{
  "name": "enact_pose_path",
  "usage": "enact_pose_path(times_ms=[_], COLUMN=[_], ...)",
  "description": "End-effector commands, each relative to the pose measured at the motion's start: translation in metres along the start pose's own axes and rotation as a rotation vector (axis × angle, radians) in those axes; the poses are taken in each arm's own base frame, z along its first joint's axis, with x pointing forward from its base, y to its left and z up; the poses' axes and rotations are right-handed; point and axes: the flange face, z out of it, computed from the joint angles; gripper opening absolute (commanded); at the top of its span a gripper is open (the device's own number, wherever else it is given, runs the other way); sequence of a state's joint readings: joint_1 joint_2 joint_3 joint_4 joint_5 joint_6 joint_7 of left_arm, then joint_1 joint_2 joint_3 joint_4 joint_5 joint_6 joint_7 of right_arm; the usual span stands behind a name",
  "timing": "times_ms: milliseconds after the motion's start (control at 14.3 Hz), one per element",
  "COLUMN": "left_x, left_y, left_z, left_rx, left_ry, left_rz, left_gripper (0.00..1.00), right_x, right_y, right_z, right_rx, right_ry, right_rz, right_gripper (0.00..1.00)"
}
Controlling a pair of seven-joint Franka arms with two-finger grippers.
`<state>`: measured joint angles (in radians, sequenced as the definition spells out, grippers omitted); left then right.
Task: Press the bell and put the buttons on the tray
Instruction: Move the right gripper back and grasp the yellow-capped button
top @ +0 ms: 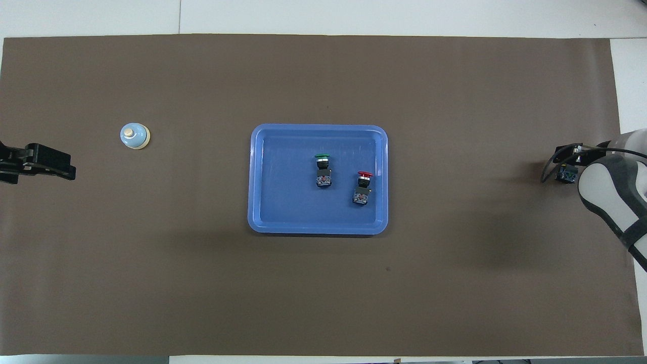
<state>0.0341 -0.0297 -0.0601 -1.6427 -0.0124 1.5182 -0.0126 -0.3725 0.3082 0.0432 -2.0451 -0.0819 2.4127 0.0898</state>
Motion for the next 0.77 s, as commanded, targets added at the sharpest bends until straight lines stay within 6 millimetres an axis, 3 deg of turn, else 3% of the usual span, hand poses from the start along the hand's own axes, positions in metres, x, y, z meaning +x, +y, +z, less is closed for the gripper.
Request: enact_pose_path(times_ms=[0,140,209,349,419,698], left_x=[-0.006,-0.006,-0.006,-0.006,-0.006,-0.006], left_y=[-0.003,-0.003,-0.003,-0.003,-0.003,-0.003], left_z=[-0.005,-0.005,-0.005,-0.005,-0.005,-0.005], left_rx=[0.012,0.012,0.012,0.012,0.012,0.012], left_ry=[0.004,0.004,0.004,0.004,0.004,0.004], left_rz=[-0.008,-0.008,-0.008,-0.008,-0.008,-0.008], left_gripper=[1.00,1.00,1.00,1.00,1.00,1.00], right_x=[-0.016,-0.017,-0.017,-0.018,-0.019,-0.014], right_y=[0.001,0.001,0.002,0.001,0.000,-0.013], right_z=[0.000,0.001,0.001,0.002,0.002,-0.010], right_rx=[0.002,0.002,0.002,0.002,0.002,0.003], right_ry=[0.013,0.013,0.013,0.007,0.001,0.000], right_rz=[-0.009,-0.014,-0.016,-0.017,-0.019,-0.035], right_gripper=[1.00,1.00,0.78,0.09,0.00,0.00])
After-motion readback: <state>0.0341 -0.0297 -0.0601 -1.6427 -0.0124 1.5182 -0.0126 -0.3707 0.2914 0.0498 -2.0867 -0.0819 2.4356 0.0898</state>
